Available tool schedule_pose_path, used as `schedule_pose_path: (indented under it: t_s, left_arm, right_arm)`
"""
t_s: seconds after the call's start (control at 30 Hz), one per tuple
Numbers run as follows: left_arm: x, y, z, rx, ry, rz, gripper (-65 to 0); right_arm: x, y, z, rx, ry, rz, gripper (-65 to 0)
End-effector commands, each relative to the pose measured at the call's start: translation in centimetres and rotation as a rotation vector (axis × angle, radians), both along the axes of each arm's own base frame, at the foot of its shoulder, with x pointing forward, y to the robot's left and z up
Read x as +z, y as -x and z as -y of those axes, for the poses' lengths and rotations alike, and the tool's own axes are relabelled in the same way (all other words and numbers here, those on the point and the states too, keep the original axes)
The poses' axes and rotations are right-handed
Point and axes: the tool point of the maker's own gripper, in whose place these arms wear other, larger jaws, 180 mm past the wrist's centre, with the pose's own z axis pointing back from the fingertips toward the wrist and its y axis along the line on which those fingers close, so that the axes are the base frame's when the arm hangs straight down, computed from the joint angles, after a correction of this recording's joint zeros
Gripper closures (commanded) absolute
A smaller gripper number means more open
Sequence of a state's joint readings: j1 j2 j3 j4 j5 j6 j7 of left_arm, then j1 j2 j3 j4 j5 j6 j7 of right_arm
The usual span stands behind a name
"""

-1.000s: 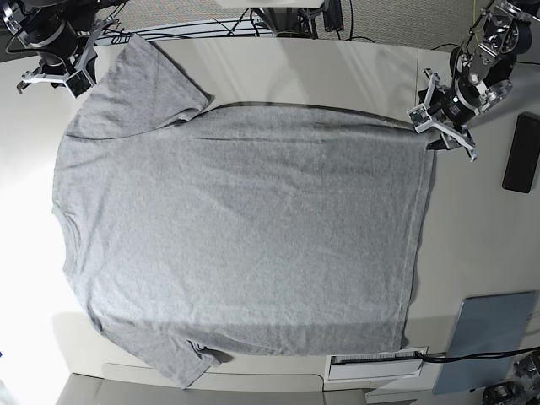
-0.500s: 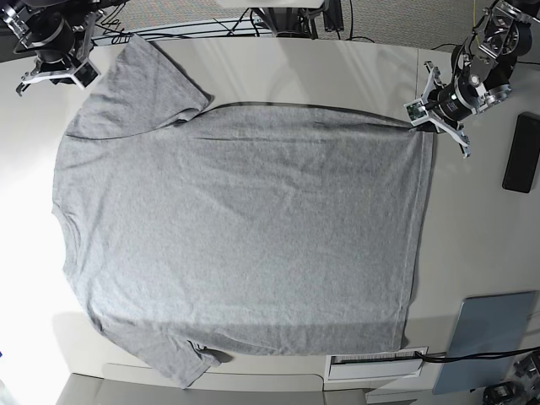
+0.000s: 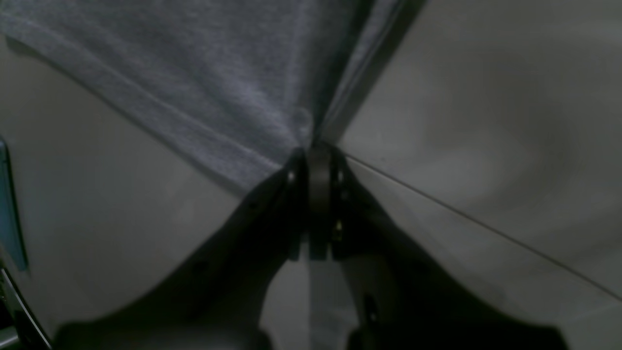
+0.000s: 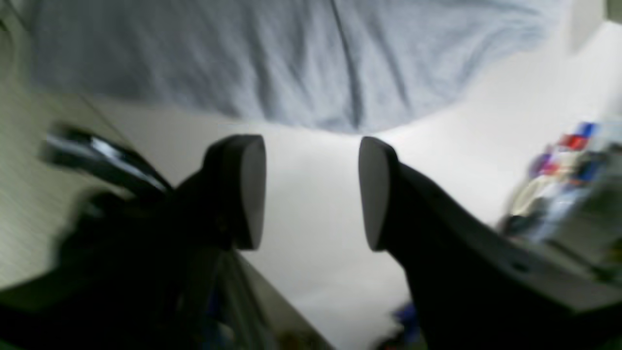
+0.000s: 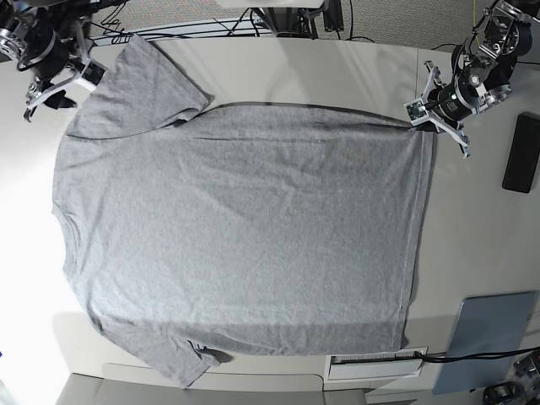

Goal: Fold the T-shirt properly
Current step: 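Move both grippers down to the shirt's shoulder corners, then grasp the shoulder corners with both grippers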

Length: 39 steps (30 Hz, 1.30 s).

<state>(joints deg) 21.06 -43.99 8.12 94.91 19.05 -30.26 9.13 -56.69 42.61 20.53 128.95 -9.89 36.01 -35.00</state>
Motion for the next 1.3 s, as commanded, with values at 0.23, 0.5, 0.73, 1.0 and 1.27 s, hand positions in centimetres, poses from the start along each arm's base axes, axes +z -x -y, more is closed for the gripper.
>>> schedule_pose_path:
  t_s: [0.23, 0.5, 0.73, 1.0, 1.27]
  left_arm:
    - [-1.2, 2.0, -0.8, -0.022, -0.050, -0.086, 0.0]
    - [-1.2, 2.0, -0.8, -0.022, -0.050, -0.086, 0.0]
    - [-1.2, 2.0, -0.8, -0.022, -0.049, -0.086, 0.0]
    - [-1.2, 2.0, -0.8, -0.022, -0.050, -0.086, 0.0]
    - [-1.2, 2.0, -0.8, -0.022, -0.050, -0.086, 0.0]
  right_arm:
    - [-5.4, 1.3, 0.6, 0.058, 0.070, -0.122, -30.4]
    - [-9.0, 1.1, -0.4, 0.106, 0.089, -0.176, -30.4]
    - [-9.8, 0.0, -0.5, 0.110, 0.084, -0.170, -30.4]
    - [-10.0, -2.1, -1.1, 0.089, 0.028, -0.119, -30.4]
    - [-11.8, -1.8, -2.4, 0.097, -0.014, -0.159, -30.4]
